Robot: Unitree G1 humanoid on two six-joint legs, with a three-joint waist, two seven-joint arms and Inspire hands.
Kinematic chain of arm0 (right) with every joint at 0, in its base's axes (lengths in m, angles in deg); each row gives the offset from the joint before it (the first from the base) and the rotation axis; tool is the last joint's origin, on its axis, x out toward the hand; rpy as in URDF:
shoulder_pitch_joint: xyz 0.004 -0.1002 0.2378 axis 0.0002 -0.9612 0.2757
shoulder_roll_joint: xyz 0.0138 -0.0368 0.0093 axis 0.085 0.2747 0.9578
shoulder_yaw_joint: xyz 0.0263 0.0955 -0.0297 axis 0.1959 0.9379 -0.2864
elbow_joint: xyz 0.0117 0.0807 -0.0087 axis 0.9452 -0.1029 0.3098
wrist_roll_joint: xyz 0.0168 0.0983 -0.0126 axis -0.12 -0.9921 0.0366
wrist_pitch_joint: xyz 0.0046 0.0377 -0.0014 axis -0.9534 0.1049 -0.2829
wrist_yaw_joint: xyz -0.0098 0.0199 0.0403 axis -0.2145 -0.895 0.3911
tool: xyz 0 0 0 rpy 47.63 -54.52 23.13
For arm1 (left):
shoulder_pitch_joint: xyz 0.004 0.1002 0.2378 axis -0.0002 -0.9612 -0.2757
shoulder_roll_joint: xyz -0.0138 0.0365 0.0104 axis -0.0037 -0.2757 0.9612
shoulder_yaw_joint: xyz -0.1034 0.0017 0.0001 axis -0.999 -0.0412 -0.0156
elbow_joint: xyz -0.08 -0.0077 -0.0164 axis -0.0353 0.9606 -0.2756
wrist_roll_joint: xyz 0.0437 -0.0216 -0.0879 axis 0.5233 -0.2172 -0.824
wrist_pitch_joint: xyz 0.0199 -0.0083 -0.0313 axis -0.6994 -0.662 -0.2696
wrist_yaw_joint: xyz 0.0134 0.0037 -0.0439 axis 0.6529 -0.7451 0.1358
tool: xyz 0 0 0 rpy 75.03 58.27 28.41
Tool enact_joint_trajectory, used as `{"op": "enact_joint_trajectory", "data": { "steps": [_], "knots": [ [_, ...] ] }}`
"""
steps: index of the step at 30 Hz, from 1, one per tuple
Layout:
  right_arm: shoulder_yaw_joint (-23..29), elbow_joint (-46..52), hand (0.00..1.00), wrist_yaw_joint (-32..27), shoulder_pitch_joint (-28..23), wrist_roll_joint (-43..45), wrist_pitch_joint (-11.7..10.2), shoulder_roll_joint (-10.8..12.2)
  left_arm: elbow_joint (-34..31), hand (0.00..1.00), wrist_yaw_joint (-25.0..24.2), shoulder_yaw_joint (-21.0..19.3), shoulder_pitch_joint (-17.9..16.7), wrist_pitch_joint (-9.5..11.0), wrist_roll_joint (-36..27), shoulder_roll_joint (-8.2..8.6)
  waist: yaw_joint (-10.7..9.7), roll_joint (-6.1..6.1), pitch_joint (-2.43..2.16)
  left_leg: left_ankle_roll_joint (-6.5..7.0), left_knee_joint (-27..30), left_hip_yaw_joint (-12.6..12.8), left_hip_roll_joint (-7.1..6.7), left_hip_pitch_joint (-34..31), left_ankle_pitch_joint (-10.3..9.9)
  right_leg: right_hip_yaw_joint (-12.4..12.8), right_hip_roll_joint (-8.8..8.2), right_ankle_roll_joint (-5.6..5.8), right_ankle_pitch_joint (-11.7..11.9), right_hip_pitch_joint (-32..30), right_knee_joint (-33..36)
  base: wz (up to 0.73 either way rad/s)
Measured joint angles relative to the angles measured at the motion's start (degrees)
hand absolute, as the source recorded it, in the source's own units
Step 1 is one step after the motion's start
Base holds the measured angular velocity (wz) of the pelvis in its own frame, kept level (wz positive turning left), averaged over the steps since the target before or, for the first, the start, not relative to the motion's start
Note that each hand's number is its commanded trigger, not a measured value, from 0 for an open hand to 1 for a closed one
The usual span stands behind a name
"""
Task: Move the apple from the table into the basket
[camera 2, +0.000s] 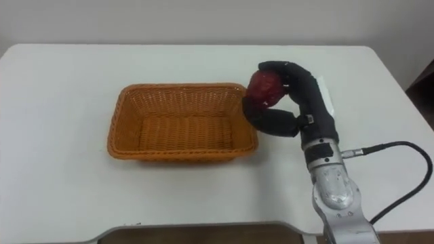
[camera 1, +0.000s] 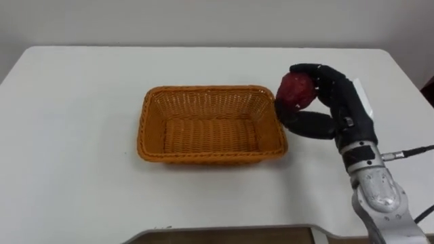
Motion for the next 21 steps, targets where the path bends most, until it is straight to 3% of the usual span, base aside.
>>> {"op": "enact_joint_trajectory", "data": {
  "steps": [7,15,16,17,18,21],
  "knots": [
    [-3.2,0.1,1.00,1.8,1.8,1.4,0.2,0.0,0.2,0.00,-0.2,0.1,0.8,0.0,0.1,0.50,1.3,0.08,0.02,-0.02,-0.2,-0.1,0.09,-0.1,0.0,0.0,0.05,0.00,0.0,0.1,0.1,0.00],
    [-5.8,3.2,1.00,3.2,3.1,1.4,0.2,0.7,0.1,0.00,-0.4,0.2,1.2,-0.9,0.1,0.09,2.9,-1.38,0.19,0.06,0.0,-1.3,-0.01,-0.6,0.1,-2.2,-0.27,0.00,0.0,0.4,0.0,0.08],
    [-6.3,3.2,0.77,3.9,3.2,1.4,0.3,0.7,0.1,0.00,-0.5,0.4,1.3,-1.0,0.1,0.11,2.9,-1.51,0.33,0.13,0.0,-1.3,-0.07,-0.7,0.1,-2.3,-0.36,0.00,0.0,0.1,0.0,0.06],
    [-6.4,3.2,0.15,4.3,3.3,1.4,0.3,0.8,0.1,0.00,-0.5,0.5,1.3,-1.0,0.1,0.12,3.0,-1.51,0.39,0.18,0.0,-1.3,-0.12,-0.9,0.2,-2.3,-0.40,0.00,0.0,0.0,0.0,0.00],
    [-6.7,3.3,0.00,4.8,3.5,1.4,0.8,0.8,0.1,0.00,-0.6,0.6,1.3,-1.0,0.1,0.16,3.1,-1.52,0.39,0.26,0.0,-1.3,-0.24,-1.1,0.3,-2.4,-0.53,0.00,0.0,-0.3,0.0,0.00],
    [-7.6,3.2,0.00,5.1,4.1,1.5,2.2,0.8,-0.1,0.00,-0.5,0.7,1.4,-1.5,0.1,0.07,3.4,-1.44,0.43,0.39,0.0,-1.7,-0.49,-1.5,0.6,-2.7,-0.80,0.00,0.0,-0.6,0.0,0.04]
  ]
}}
